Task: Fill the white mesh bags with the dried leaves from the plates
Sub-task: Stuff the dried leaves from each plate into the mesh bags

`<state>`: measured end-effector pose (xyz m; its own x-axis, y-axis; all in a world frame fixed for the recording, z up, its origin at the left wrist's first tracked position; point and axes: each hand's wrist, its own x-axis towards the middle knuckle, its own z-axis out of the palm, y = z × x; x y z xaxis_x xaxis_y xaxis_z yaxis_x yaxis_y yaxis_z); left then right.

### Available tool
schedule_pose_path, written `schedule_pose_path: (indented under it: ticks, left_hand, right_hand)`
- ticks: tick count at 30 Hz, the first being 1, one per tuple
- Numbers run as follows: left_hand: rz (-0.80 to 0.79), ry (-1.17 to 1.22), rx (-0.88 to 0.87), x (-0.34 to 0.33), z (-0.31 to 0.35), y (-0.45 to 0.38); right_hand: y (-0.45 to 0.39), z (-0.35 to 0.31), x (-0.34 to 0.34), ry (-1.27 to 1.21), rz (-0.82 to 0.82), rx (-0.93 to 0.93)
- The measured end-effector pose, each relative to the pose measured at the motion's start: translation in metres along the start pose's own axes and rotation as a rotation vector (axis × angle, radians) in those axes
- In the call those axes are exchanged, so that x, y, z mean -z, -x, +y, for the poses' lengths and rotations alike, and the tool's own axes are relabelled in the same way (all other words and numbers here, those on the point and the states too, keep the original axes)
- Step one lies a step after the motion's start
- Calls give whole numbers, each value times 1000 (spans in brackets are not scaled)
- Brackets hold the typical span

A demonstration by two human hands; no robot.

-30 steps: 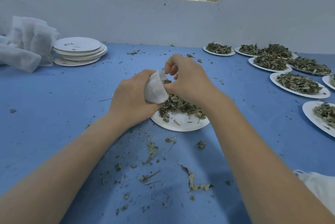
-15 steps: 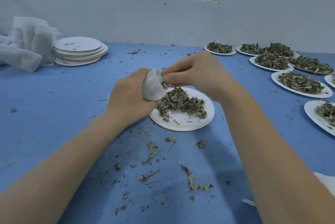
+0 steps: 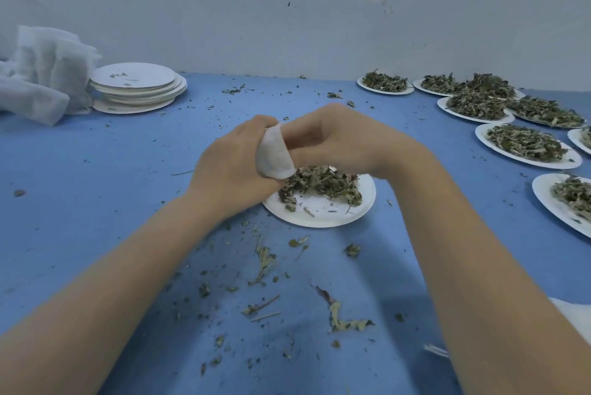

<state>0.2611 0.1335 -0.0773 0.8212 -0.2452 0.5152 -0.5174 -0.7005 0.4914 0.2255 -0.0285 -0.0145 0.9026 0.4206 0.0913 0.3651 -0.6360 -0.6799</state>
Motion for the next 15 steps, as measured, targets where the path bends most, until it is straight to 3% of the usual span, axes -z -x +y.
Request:
schedule_pose_path:
  ticks: [2, 4, 7, 9, 15]
  left_hand:
    - [26, -27, 3, 2, -3, -1]
    - [31, -43, 23, 3, -6, -2]
    - [6, -96, 25, 3, -11, -2]
    - [-11, -131, 23, 1, -12, -2]
    - [-23, -151, 13, 1, -13, -1]
  right_hand:
    - [6, 6, 13, -88, 64, -10]
    - [11, 11, 23, -4, 101, -128]
    - [11, 20, 25, 352, -23, -451]
    - [9, 23, 19, 466, -125, -571]
    - [0, 25, 3, 478, -131, -620]
